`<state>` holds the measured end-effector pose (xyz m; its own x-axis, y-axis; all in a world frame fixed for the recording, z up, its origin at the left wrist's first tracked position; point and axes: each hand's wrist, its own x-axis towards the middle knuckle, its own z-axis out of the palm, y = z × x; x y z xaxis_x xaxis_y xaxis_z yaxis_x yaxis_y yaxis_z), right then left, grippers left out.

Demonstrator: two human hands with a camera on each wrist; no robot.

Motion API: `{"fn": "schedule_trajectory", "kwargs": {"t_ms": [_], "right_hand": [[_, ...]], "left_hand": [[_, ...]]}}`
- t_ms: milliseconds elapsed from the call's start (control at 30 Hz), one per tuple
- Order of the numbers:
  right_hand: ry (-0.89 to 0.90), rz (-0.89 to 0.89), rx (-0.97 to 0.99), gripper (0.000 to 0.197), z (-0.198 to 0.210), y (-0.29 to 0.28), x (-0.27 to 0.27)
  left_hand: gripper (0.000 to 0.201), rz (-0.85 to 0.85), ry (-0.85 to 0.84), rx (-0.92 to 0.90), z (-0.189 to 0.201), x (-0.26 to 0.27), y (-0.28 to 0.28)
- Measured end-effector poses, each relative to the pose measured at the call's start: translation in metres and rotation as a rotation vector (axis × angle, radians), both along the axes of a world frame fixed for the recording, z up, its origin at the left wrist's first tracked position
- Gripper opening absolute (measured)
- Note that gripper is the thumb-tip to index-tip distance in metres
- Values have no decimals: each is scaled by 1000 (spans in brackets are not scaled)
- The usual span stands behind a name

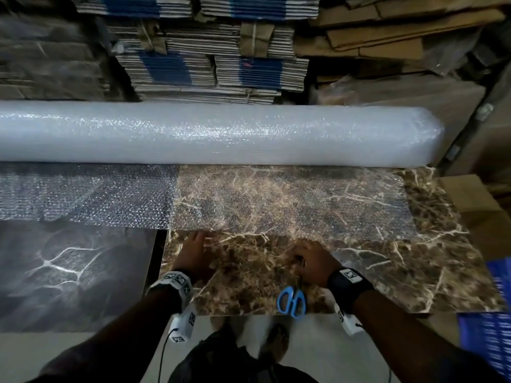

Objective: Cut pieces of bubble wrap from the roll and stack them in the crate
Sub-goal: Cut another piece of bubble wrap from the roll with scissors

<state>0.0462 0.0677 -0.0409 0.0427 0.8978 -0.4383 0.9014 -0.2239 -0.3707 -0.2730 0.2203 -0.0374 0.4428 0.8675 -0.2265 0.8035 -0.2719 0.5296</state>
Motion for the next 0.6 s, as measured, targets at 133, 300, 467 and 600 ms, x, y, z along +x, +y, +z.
{"fn": "schedule_trajectory", "kwargs": {"t_ms": [133,300,467,600], "right_hand": [[-57,-124,115,41,6,24,10],[-200,-113,58,44,0,56,-6],[-250,-150,34,44,-7,65,-5],[-280,-113,-6,41,-9,72,3]], "left_hand": [[39,40,107,58,-5,-17,44],[64,31,235,-13,-16,-26,81],[36,-4,360,59,-28,-32,93],[21,-76,370,140,-27,-32,99]]}}
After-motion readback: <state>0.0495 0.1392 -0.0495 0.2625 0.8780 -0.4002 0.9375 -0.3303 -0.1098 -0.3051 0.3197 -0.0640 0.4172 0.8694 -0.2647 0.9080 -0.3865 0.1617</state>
